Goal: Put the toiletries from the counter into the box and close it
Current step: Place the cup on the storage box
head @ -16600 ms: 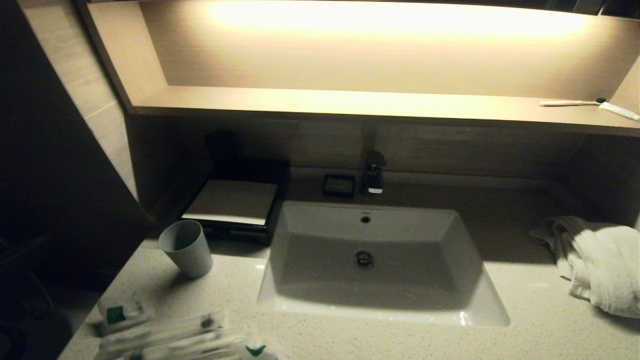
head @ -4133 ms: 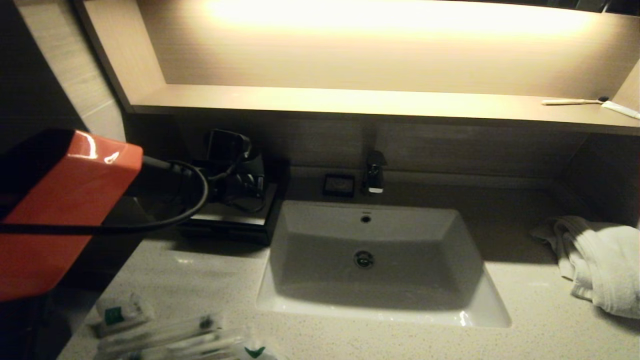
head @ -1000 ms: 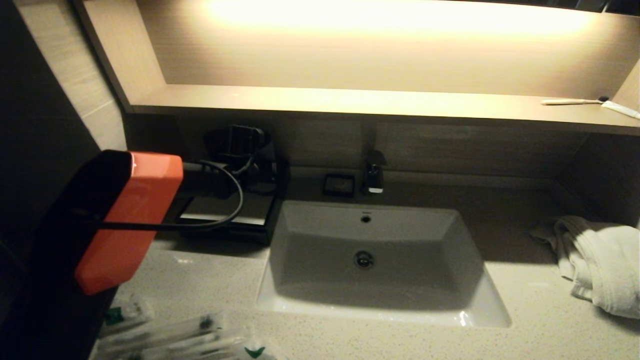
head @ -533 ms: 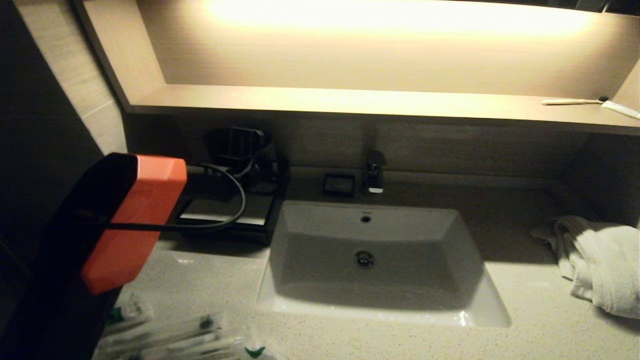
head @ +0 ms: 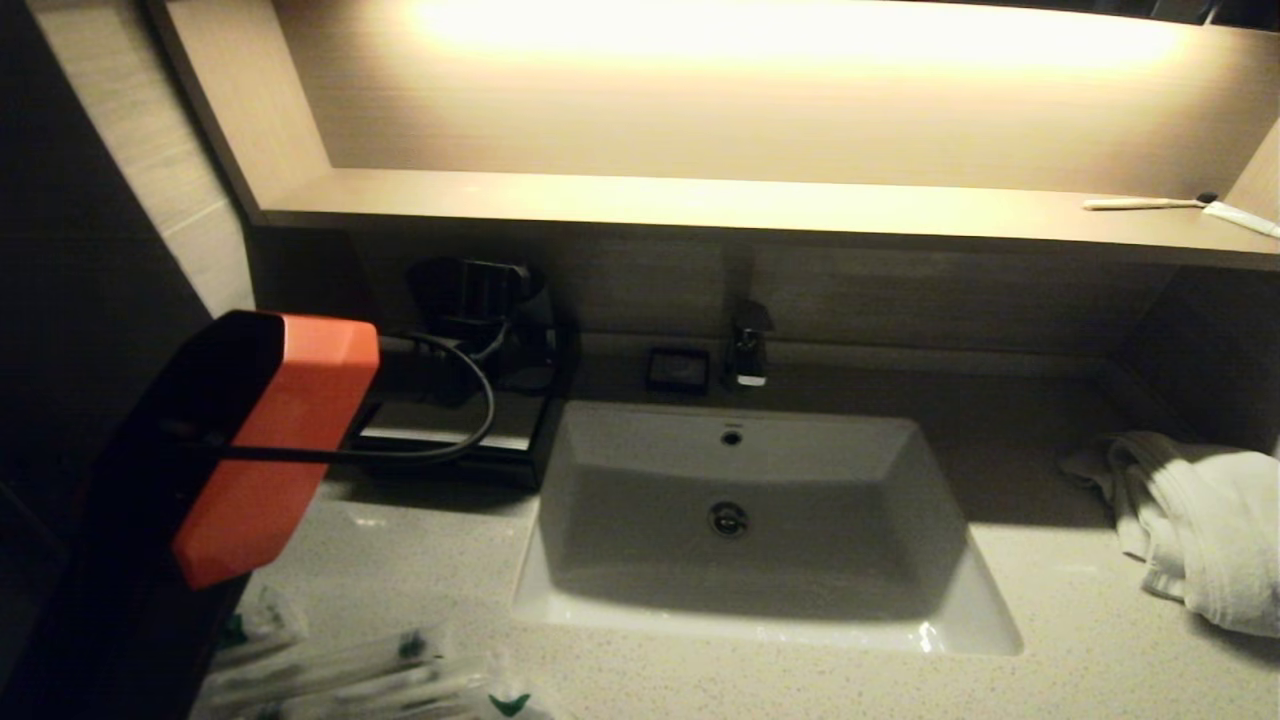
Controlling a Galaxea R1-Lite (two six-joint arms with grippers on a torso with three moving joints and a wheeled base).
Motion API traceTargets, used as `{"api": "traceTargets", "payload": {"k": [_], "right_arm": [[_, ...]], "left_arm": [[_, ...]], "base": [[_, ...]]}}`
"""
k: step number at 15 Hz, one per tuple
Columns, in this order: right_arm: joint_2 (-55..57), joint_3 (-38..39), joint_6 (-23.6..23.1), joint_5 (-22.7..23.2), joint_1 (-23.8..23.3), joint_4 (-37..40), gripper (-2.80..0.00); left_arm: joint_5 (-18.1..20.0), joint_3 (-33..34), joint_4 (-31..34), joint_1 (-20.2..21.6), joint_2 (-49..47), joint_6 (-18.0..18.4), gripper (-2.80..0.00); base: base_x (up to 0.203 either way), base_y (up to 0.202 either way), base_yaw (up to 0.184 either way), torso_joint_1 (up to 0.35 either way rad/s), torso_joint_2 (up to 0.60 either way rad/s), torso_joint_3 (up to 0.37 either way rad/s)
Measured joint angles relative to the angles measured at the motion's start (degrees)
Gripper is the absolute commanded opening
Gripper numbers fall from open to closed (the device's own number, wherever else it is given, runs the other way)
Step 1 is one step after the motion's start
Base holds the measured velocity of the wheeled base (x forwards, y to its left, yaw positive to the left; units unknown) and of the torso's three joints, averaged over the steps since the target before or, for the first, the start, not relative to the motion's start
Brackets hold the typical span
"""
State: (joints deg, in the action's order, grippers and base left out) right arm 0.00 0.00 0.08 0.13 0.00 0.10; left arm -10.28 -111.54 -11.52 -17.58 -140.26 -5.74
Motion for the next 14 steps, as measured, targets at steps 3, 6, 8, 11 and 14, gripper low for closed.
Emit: {"api": "traceTargets", "payload": {"k": [3,6,8,11,14], "right_arm": [[0.0,0.0,0.01,0.02,0.0,0.0,-2.8],[0.0,0.0,0.0,0.01,0.0,0.0,-2.8],[0.0,0.0,0.01,0.02,0.0,-0.02,-2.8],[0.0,0.0,-0.01,0.0,0.0,0.0,-2.8],[0.0,0.0,0.01,0.02,0.0,0.0,-2.8]], "left_arm": [[0.02,0.0,0.0,0.0,-0.11,0.01,-2.8],[-0.04,0.0,-0.09,0.06,-0.22,0.46,-2.8],[-0.08,-0.02,-0.13,0.13,-0.28,0.53,0.0],[-0.09,-0.02,-0.48,0.33,-0.33,0.53,0.0],[-0.15,-0.02,-1.1,0.38,-0.2,0.59,0.0]], "base": [[0.0,0.0,0.0,0.0,0.0,0.0],[0.0,0.0,0.0,0.0,0.0,0.0],[0.0,0.0,0.0,0.0,0.0,0.0],[0.0,0.0,0.0,0.0,0.0,0.0],[0.0,0.0,0.0,0.0,0.0,0.0]]}}
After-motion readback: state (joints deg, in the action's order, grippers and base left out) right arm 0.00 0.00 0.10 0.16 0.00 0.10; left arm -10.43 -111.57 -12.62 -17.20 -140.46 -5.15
